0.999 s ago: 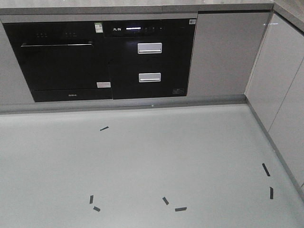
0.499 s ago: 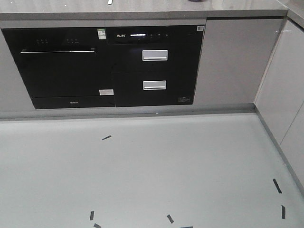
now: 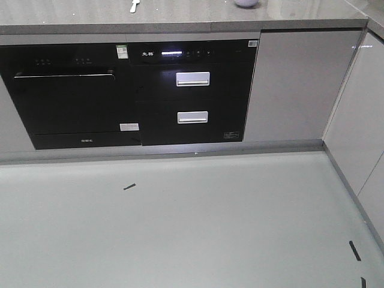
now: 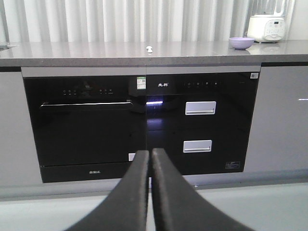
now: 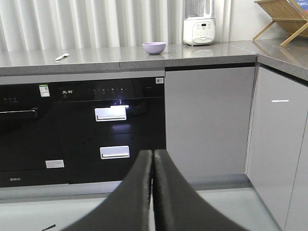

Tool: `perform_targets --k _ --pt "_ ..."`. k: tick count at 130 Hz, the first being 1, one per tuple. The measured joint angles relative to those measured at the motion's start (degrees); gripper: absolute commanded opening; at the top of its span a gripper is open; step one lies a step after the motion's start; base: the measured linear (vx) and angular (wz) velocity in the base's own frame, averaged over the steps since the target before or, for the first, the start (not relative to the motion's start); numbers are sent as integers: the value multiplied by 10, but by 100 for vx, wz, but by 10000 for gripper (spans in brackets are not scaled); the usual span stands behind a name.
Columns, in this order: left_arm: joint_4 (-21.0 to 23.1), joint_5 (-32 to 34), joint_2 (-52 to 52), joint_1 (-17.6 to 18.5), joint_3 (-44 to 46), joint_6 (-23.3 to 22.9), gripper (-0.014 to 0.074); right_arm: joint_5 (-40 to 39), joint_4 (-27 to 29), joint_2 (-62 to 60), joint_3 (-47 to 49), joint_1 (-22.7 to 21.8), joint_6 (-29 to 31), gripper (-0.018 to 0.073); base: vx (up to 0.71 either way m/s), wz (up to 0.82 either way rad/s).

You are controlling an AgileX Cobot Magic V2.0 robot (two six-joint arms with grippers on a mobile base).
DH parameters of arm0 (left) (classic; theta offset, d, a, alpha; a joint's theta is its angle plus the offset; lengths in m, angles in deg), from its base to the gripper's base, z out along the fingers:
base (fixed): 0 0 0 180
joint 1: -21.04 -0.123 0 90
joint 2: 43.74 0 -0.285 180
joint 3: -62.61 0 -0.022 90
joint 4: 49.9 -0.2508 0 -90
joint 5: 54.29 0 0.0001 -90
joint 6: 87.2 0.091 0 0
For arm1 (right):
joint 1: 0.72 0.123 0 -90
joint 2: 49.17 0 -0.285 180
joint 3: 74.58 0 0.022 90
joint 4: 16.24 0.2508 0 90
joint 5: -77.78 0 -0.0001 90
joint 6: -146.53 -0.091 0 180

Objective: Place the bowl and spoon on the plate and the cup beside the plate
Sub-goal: 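Drive the base toward the counter holding the green spoon and lavender bowl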

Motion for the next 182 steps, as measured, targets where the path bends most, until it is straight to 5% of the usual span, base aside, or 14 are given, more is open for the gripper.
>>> perform_targets --k 182 --pt "0 0 0 0 0 0 -7 0 0 0 0 0 0 -8 25 -2"
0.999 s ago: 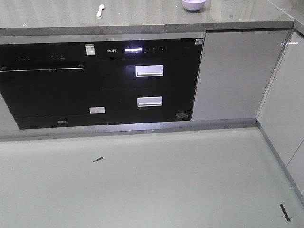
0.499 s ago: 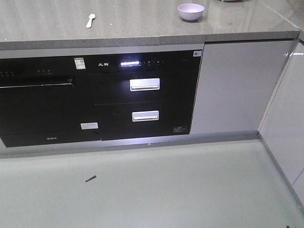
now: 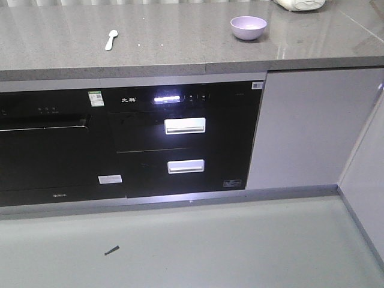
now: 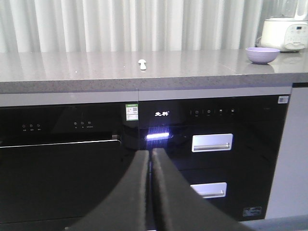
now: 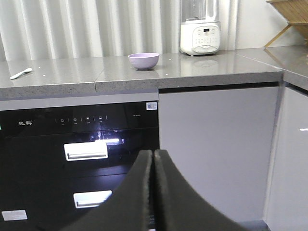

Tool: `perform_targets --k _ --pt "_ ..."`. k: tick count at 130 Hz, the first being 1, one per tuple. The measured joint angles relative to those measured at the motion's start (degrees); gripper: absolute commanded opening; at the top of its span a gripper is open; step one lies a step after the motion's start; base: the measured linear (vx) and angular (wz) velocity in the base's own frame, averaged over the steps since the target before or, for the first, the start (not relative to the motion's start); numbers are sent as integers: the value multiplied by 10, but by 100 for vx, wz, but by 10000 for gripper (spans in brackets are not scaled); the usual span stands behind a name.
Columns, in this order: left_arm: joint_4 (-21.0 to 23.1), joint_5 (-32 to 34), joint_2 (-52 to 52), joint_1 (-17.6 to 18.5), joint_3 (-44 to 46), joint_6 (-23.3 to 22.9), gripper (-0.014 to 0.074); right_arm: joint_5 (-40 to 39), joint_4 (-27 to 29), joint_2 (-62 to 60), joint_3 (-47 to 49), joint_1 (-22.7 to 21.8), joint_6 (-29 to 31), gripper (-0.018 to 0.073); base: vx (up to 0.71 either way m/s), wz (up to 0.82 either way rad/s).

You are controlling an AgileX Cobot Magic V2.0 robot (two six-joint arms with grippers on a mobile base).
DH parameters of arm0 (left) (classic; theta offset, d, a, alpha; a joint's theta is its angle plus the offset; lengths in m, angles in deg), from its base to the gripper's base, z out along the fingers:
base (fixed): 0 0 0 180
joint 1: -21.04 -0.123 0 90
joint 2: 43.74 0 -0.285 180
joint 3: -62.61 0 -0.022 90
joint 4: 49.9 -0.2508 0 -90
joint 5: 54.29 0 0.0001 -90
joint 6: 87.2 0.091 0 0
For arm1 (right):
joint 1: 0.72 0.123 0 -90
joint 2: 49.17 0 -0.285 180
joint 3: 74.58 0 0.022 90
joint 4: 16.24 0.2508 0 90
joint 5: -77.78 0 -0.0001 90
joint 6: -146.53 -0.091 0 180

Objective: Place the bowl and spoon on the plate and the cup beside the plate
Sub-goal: 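Drive the base toward the counter holding the green spoon and lavender bowl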

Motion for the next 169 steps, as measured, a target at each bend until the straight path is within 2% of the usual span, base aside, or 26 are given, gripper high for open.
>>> perform_targets --k 169 --pt "0 0 0 0 0 0 -7 0 0 0 0 0 0 -8 22 2"
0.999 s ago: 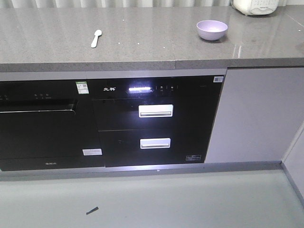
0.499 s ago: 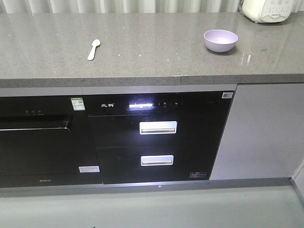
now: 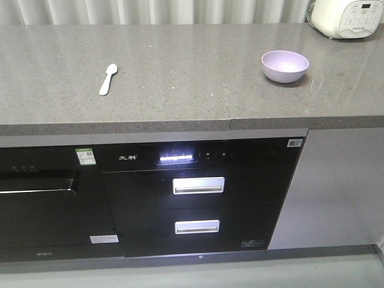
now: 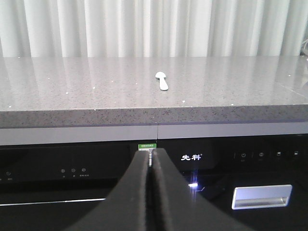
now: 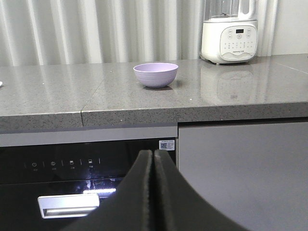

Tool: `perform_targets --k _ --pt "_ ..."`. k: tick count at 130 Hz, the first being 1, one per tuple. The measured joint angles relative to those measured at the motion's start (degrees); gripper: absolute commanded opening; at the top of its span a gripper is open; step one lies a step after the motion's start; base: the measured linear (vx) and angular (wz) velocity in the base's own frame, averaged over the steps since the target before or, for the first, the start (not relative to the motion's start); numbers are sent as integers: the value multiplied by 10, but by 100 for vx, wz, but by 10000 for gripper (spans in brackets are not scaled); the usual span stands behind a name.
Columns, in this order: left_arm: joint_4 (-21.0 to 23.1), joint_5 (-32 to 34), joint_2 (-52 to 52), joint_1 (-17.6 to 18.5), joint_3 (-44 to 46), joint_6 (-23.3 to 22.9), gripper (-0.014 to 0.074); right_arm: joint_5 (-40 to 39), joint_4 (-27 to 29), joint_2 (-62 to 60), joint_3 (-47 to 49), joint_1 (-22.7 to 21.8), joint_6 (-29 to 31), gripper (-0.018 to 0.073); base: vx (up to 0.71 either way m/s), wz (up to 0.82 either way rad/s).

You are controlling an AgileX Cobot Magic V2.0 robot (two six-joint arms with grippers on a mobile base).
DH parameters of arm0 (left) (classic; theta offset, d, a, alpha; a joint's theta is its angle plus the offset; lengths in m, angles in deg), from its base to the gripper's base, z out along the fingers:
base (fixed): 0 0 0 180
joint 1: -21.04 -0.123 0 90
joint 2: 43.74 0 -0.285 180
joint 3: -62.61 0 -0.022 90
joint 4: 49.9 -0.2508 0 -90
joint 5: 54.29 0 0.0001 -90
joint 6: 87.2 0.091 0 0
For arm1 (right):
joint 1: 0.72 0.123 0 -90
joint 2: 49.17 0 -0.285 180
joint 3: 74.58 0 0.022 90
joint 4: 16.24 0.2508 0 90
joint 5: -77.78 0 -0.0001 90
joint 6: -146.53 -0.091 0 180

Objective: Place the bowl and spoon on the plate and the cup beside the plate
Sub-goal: 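Drive the base toward the counter holding the green spoon and lavender bowl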

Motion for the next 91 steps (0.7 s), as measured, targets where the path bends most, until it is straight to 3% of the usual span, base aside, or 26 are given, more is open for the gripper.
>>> perform_targets --k 91 --pt "0 0 0 0 0 0 -7 0 0 0 0 0 0 -8 17 2"
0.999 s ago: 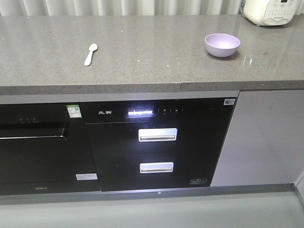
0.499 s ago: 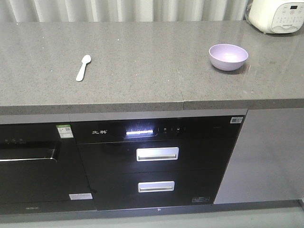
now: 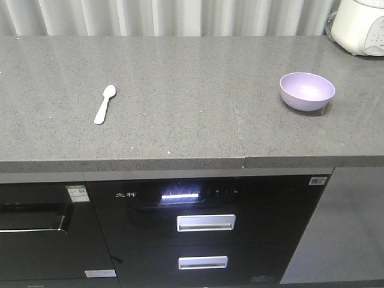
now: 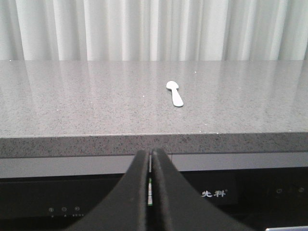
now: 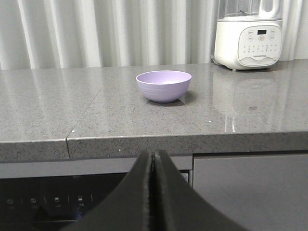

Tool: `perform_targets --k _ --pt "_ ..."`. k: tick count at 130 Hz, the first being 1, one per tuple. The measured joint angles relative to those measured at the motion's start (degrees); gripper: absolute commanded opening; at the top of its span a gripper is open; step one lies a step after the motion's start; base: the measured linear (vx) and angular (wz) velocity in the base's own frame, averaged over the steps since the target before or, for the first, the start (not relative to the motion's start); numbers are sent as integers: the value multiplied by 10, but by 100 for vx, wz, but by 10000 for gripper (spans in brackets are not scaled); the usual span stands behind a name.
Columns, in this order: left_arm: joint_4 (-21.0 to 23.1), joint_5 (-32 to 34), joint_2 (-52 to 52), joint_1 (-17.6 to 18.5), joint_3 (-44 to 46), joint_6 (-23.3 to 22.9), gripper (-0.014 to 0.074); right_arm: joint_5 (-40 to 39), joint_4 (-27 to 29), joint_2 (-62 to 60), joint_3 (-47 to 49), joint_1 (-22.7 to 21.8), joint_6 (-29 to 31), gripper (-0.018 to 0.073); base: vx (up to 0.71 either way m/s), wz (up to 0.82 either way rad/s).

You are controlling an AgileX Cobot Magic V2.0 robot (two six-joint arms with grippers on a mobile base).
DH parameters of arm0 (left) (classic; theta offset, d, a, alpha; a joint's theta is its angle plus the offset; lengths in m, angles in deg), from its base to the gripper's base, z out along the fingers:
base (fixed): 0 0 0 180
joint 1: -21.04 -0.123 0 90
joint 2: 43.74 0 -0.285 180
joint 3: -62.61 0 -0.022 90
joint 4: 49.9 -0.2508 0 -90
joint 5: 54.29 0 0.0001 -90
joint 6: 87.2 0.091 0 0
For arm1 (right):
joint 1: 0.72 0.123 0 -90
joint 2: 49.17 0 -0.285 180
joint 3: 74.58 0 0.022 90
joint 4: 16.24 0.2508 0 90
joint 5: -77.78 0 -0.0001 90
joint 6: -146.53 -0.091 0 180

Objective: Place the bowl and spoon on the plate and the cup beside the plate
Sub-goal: 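Drive the base toward the counter holding the green spoon and lavender bowl, then lower the left gripper over the spoon and the right gripper over the bowl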

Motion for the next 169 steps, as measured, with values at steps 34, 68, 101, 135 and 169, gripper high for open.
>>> perform_targets --k 34,68,101,135,169 --pt "0 0 0 0 0 0 -7 0 0 0 0 0 0 -8 18 2" --pt "0 0 0 0 0 0 -7 0 0 0 0 0 0 -8 18 0" --pt "0 0 0 0 0 0 -7 0 0 0 0 0 0 -8 16 -2" --pt "0 0 0 0 0 0 -7 0 0 0 0 0 0 -8 14 -2" --pt "0 0 0 0 0 0 -7 0 0 0 0 0 0 -8 10 -1"
